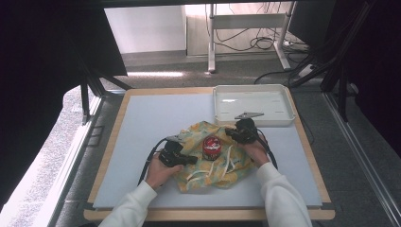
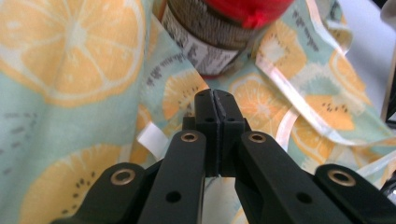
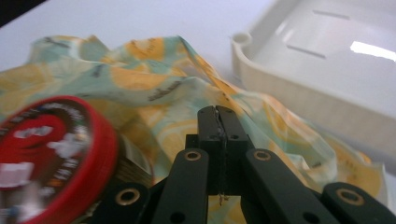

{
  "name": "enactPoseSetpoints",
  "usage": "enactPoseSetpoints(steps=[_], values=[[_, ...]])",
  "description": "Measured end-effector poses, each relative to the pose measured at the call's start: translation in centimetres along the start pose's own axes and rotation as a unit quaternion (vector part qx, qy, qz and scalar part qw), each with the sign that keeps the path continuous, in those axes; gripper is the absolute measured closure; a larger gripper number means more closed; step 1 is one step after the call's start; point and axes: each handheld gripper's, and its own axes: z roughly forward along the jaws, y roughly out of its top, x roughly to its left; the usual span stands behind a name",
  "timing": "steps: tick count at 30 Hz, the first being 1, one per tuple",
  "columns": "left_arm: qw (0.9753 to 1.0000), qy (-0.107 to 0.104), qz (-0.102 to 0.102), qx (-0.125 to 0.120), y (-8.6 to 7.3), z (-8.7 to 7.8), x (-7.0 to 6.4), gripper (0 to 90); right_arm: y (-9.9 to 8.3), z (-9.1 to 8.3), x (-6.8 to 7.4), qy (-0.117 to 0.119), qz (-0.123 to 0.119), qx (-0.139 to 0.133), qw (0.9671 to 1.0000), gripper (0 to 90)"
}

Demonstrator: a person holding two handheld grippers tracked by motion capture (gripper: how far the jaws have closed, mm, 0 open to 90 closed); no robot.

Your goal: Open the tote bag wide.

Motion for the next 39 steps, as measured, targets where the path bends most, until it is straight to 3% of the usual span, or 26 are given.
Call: enactPoseSetpoints(steps=[11,17,25,31,39], values=[[0.9997,-0.012,0.0,0.02,-1.2,0.8,-0.5,90.0,-1.4,1.1,-1.5,-0.022,0.033,0.036,0.9986,88.9],[0.9994,-0.022,-0.003,0.028,-1.7,1.0,-0.9,90.0,-1.9,1.8,-1.8,-0.023,0.039,0.04,0.9982,89.0],[0.9996,-0.015,0.001,0.022,-1.8,0.8,-0.9,90.0,-1.8,1.6,-1.5,-0.031,0.025,0.039,0.9984,88.9],[0.9998,-0.008,0.013,-0.011,-1.0,-1.0,-1.2,90.0,-0.9,0.2,-0.8,-0.025,0.007,0.012,0.9996,88.9],[0.9985,0.002,0.004,-0.055,-0.5,-3.6,-0.7,90.0,-0.4,-2.0,0.3,-0.017,-0.01,-0.015,0.9997,88.9]])
